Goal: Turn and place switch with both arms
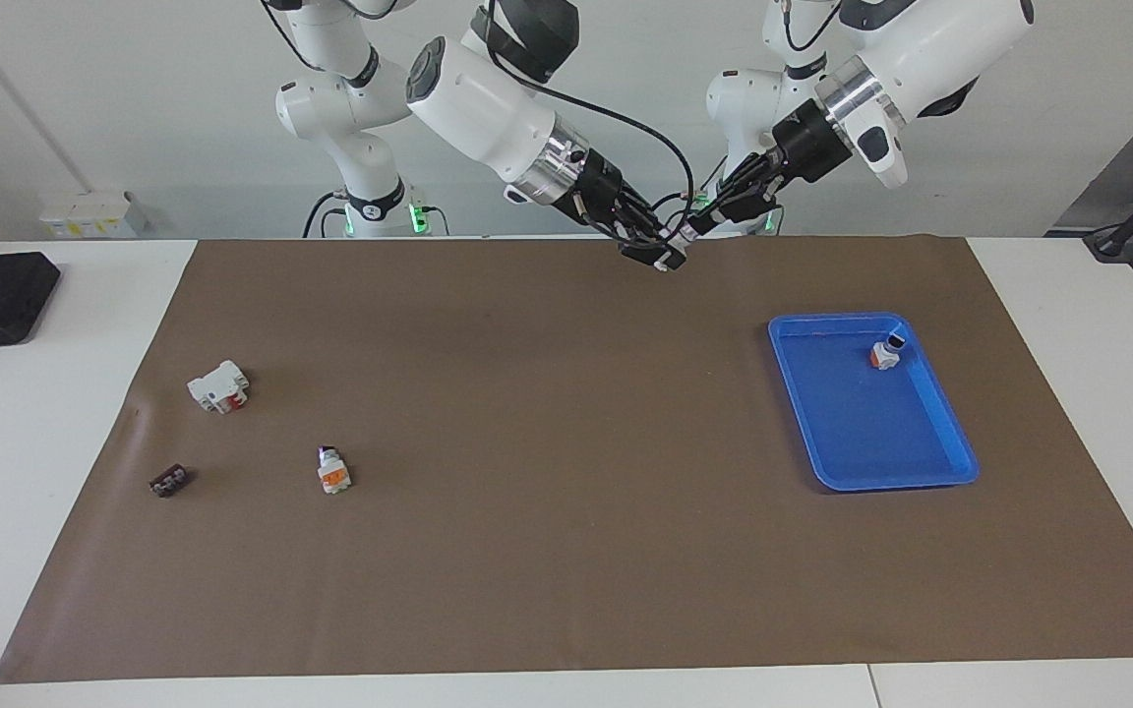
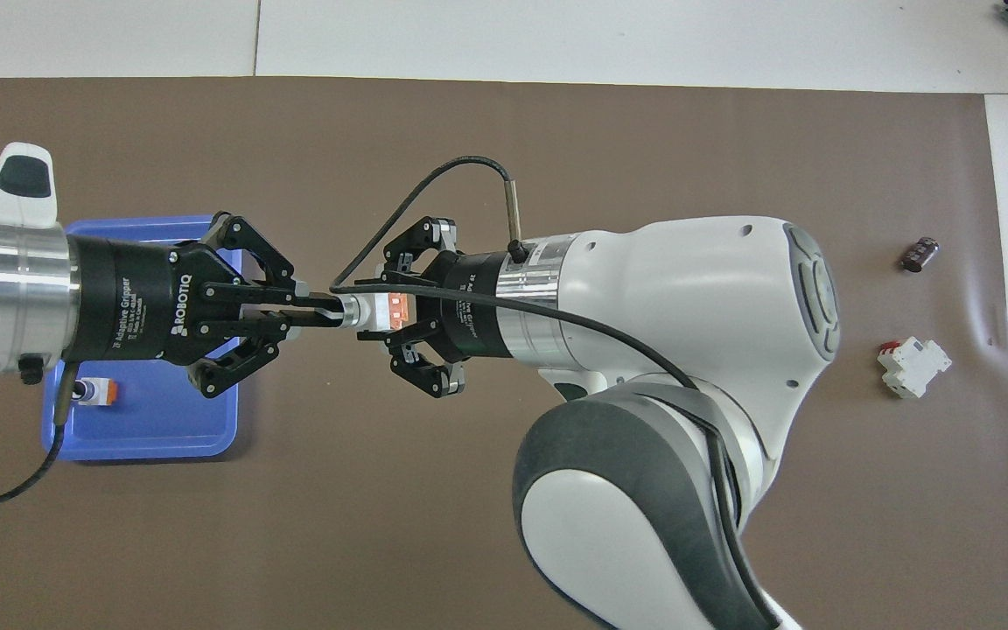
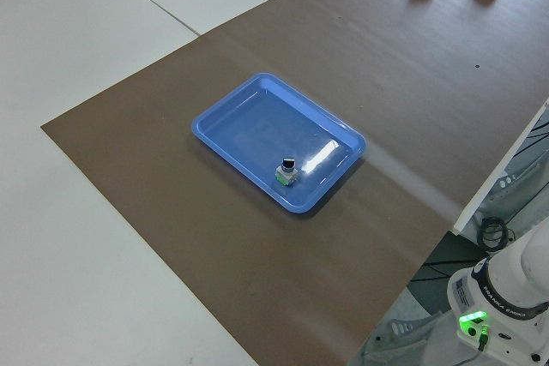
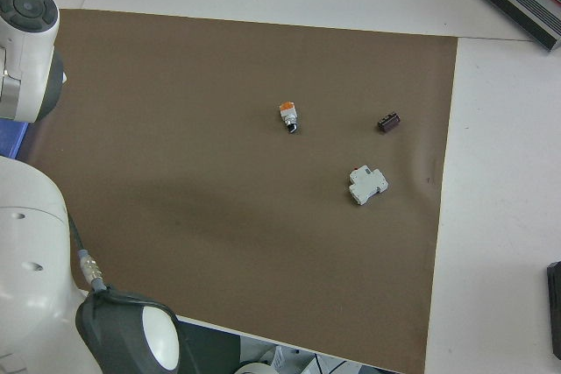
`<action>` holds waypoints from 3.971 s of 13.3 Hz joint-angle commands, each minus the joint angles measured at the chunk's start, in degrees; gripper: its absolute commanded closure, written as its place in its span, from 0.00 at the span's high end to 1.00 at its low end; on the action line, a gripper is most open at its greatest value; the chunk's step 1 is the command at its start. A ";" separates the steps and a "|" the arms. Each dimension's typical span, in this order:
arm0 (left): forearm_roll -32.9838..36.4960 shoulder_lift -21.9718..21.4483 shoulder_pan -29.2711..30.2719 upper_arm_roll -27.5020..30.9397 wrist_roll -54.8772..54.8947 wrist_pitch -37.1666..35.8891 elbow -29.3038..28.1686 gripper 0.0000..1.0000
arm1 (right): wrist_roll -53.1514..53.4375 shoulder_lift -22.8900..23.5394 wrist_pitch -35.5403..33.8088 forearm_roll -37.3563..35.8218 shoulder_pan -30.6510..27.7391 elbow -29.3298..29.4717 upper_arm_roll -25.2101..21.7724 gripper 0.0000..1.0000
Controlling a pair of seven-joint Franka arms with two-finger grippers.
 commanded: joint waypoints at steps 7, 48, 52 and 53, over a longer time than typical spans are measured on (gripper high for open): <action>0.61 -1.54 -1.62 -0.96 -13.60 1.09 -1.90 0.00 | 0.74 -0.14 1.44 1.28 0.57 0.18 0.79 0.00; 8.58 -1.01 -0.83 -0.96 -18.97 3.72 -1.73 0.00 | -4.07 -3.56 -7.94 -10.58 -1.97 0.10 0.43 0.99; 18.60 -1.28 0.74 -0.78 -17.49 3.03 -2.17 0.00 | -20.40 -7.78 -20.59 -15.67 -9.26 -0.34 0.35 0.99; 20.28 -1.45 1.88 -0.78 -15.22 2.76 -2.60 0.00 | -25.84 -8.14 -23.50 -18.47 -11.37 -0.34 0.35 0.99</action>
